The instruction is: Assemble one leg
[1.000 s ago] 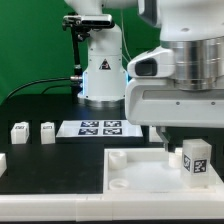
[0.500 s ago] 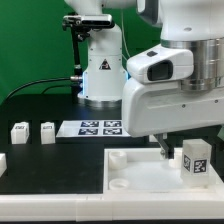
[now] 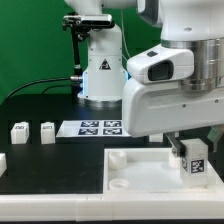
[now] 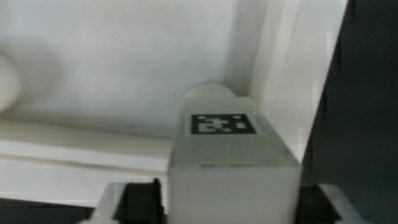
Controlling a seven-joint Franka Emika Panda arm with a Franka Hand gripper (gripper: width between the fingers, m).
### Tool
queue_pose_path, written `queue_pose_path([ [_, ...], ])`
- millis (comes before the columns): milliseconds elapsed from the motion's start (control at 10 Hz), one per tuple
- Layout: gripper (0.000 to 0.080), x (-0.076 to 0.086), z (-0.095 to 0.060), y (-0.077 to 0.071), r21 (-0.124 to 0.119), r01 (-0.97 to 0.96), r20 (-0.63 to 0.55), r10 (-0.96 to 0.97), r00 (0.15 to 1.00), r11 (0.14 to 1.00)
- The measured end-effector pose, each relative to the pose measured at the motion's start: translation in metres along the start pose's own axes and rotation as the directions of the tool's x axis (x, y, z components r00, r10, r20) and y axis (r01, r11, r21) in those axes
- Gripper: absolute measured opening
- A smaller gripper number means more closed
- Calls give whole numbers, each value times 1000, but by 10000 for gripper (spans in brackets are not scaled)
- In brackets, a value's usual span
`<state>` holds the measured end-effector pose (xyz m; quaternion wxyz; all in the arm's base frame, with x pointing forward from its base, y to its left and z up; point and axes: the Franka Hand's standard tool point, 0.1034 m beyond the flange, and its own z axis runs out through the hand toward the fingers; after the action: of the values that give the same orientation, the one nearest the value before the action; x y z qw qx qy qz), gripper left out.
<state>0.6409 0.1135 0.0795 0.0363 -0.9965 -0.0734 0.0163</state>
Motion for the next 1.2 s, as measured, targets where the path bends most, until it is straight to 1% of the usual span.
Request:
queue_pose_path([
  [200, 291, 0, 0, 0, 2, -74, 0, 74, 997, 997],
  [300, 291, 0, 0, -1, 2, -185, -2, 185, 983, 983],
  [400, 291, 0, 1, -1, 0, -353, -8, 353, 936, 936],
  [500, 291, 0, 1, -1, -1, -480, -9, 480, 877, 877],
  [600, 291, 0, 1, -1, 0, -588, -9, 588, 809, 809],
  [700, 291, 0, 1, -1, 3, -696, -7, 696, 718, 718],
  [900, 291, 0, 2, 1, 16, -837, 9, 837, 546, 546],
  [1000, 291, 0, 2, 2, 18, -908, 17, 908, 419, 419],
  [1200, 291, 0, 2, 2, 15, -975, 22, 975, 220, 220],
])
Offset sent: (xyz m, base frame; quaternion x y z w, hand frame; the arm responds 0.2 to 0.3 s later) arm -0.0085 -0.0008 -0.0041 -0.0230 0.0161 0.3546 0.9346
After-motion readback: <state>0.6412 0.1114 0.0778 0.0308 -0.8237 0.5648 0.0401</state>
